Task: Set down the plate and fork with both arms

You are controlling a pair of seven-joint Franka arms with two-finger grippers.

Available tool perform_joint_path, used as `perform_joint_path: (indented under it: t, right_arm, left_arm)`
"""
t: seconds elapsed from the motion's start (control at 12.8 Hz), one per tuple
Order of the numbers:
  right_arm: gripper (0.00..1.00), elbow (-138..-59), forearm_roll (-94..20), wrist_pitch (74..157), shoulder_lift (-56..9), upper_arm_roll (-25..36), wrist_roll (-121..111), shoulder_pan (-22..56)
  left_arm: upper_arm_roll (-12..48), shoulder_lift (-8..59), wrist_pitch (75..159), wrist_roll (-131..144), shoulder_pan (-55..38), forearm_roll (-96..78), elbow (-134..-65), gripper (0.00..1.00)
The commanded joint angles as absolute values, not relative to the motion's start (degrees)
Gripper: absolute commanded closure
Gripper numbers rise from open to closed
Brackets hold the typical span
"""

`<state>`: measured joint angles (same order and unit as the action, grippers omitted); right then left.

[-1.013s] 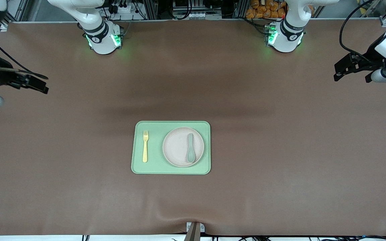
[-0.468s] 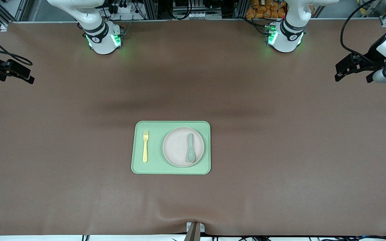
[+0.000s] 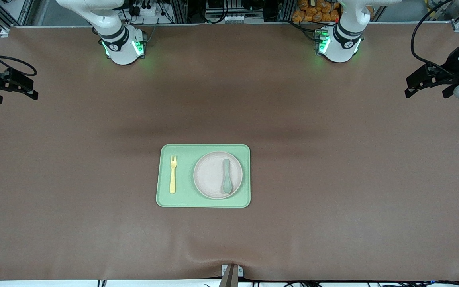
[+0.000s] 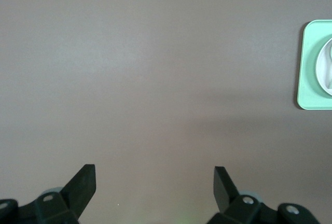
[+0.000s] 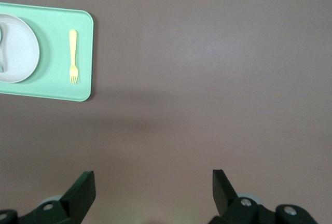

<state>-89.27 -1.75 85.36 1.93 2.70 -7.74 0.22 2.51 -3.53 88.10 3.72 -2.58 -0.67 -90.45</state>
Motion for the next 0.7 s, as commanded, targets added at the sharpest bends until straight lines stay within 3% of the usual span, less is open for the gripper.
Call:
perform_joint_path:
  t: [0.0,0.62]
  right_arm:
    - [0.00,-86.31,-1.76,84.02,0.44,2.46,-8.62,-0.88]
    - [0.00,-86.04,-1.58,84.55,0.44,0.72,-8.70,-2.72]
  left_arm:
    - [3.87,-1.85,87.63,2.99,-1.41,0.79,-88.07,0.00]
    - [5.80,-1.32,83.85,3.16,0.70,0.62,-87.45,0.00]
